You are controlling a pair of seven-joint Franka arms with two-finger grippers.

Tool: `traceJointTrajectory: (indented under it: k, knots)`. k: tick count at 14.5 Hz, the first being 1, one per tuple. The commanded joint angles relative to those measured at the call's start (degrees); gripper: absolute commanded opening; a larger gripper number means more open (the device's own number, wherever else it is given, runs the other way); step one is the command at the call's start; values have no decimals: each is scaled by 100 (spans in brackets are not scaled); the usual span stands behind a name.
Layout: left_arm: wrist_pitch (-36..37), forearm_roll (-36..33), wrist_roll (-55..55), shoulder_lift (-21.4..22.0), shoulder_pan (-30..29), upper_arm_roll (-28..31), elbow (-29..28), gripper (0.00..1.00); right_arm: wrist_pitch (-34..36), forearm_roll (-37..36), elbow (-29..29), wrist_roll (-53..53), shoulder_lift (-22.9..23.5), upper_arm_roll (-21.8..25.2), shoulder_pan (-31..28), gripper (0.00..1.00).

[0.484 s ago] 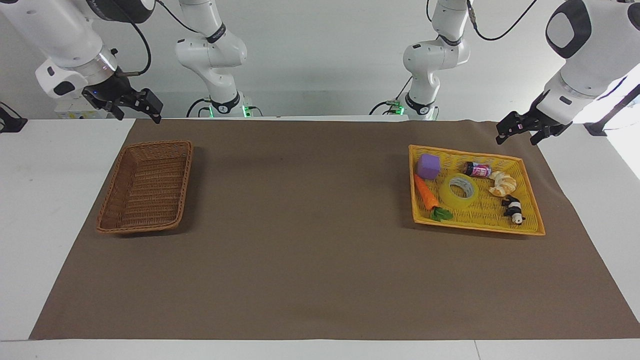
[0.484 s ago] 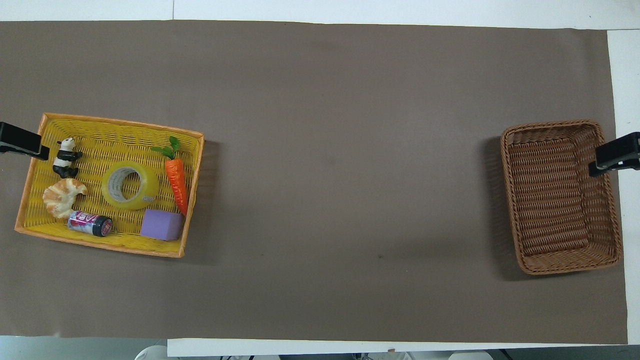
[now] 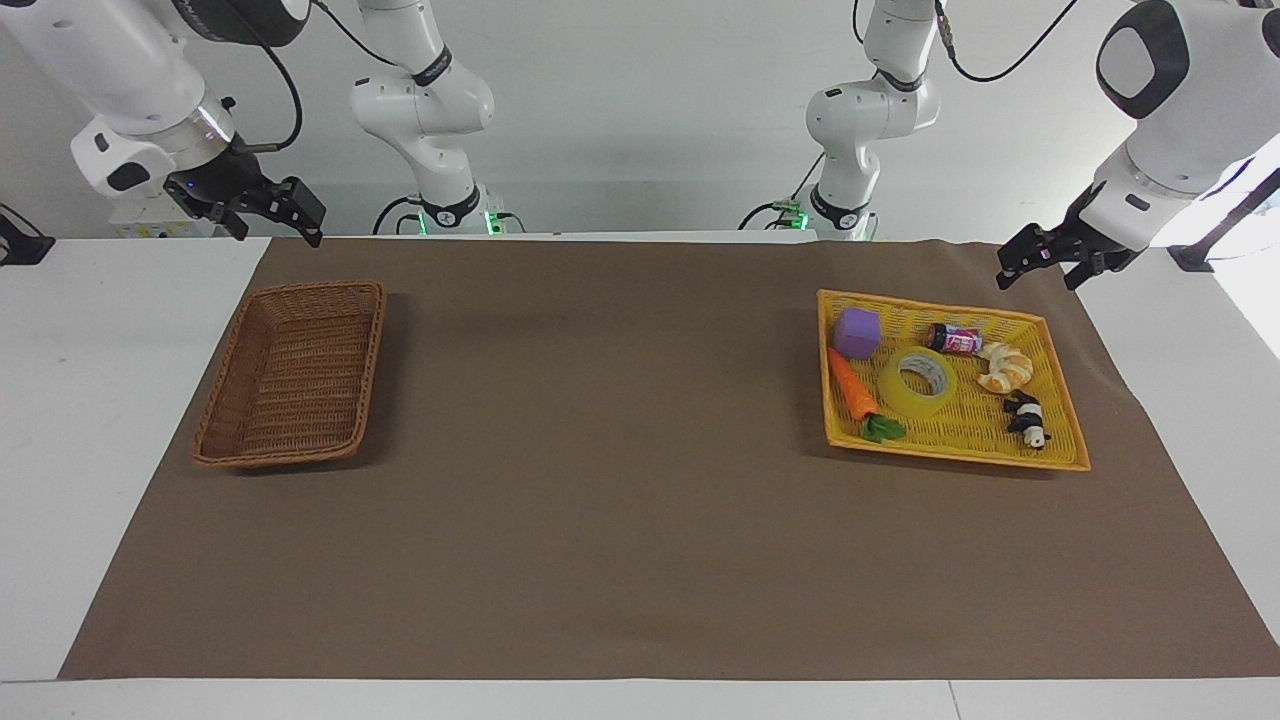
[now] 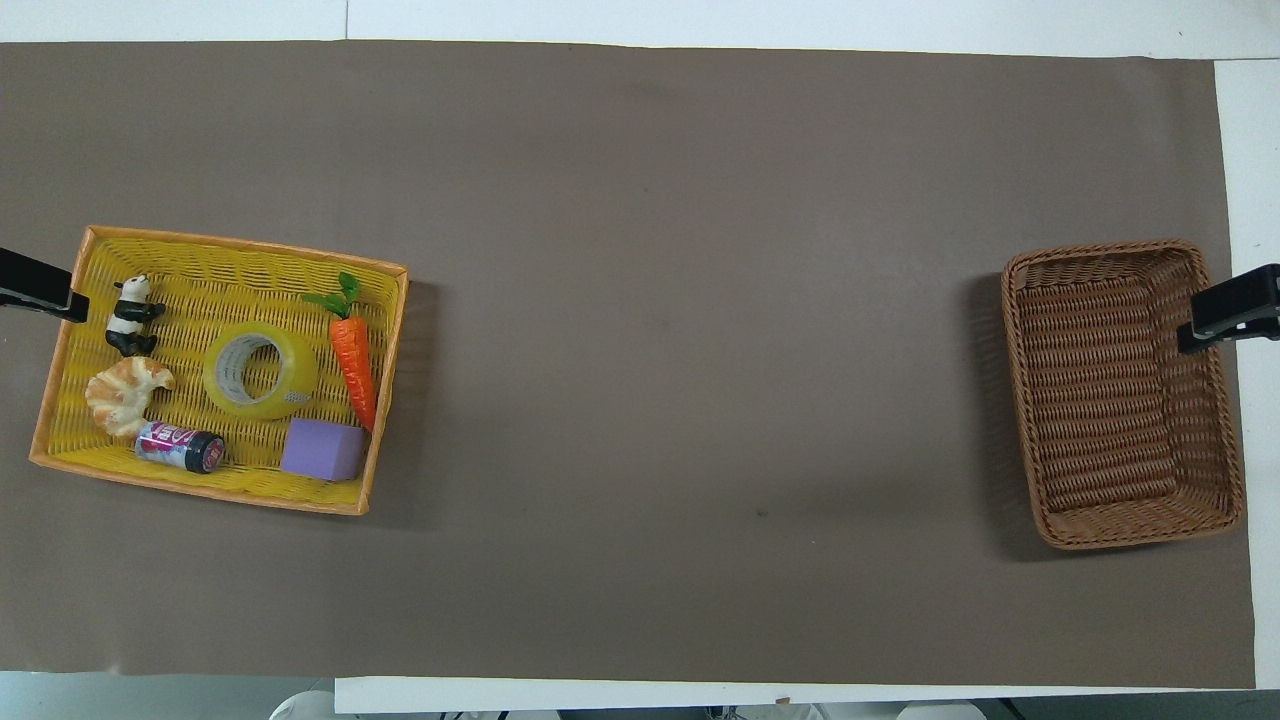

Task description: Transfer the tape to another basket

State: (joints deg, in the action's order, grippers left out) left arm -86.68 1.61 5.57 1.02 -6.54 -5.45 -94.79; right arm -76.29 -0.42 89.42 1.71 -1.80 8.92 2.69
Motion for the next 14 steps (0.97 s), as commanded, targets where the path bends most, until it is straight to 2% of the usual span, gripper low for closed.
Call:
traceJointTrajectory:
  k: [1, 5, 6, 7, 9, 10, 12, 14]
  knots:
    - [-24, -12, -30, 108, -75, 0, -109, 100, -18, -28, 164, -118, -145, -4, -5, 100]
    - [-50, -20, -100, 117, 48, -44, -170, 100, -18, -28, 164, -127, -145, -13, -5, 100]
    - [-163, -20, -144, 248, 39, -44, -432, 100, -9, -28, 164, -118, -145, -5, -5, 100]
    - [-608, -20, -144, 467, 30, -44, -948, 100, -18, -28, 164, -118, -145, -13, -5, 100]
    - [-2292, -12, -100, 1195, 48, -61, -2624, 100, -9, -28, 164, -118, -145, -13, -5, 100]
    - [-2709, -12, -91, 1364, 56, -70, -3093, 100, -18, -28, 164, -118, -145, -13, -5, 100]
    - [-2862, -12, -83, 1287, 65, -70, -3387, 100, -18, -28, 164, -118, -145, -4, -5, 100]
    - [-3177, -12, -83, 1006, 91, -70, -3598, 100, -9, -28, 164, -118, -145, -5, -5, 100]
